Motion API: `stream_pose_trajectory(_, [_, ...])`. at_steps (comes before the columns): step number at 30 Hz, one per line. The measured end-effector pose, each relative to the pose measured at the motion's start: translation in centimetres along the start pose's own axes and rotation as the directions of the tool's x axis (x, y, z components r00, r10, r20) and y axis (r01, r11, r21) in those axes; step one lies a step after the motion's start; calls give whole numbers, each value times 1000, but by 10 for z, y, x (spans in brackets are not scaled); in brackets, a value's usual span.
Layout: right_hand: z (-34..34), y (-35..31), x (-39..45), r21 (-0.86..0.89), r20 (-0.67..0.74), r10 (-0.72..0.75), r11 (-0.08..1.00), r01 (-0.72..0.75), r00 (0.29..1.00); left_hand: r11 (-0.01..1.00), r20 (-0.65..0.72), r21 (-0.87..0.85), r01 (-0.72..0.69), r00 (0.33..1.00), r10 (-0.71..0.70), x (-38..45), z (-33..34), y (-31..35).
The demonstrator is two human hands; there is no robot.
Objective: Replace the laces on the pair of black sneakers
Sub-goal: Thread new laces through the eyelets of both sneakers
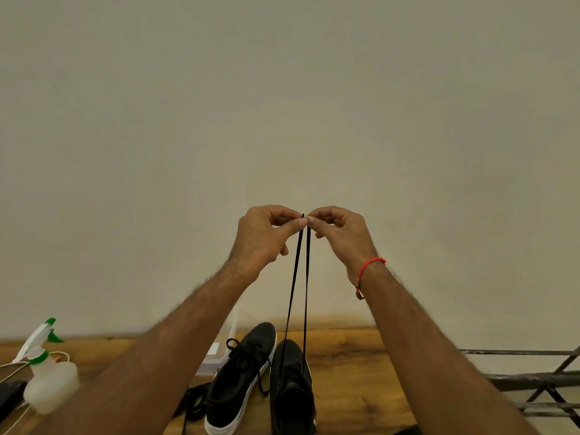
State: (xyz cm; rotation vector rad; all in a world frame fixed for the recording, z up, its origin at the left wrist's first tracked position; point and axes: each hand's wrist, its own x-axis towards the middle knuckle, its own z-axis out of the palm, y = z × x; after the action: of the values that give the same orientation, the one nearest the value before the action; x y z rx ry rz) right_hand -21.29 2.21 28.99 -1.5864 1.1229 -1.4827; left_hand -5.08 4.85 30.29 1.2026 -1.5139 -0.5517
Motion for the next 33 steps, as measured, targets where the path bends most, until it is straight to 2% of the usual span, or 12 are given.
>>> stream_pose_trajectory(33, [-3, -6, 2, -8, 9, -54, 999, 54, 999, 1000, -17, 13, -7, 1000, 7, 8, 1, 2])
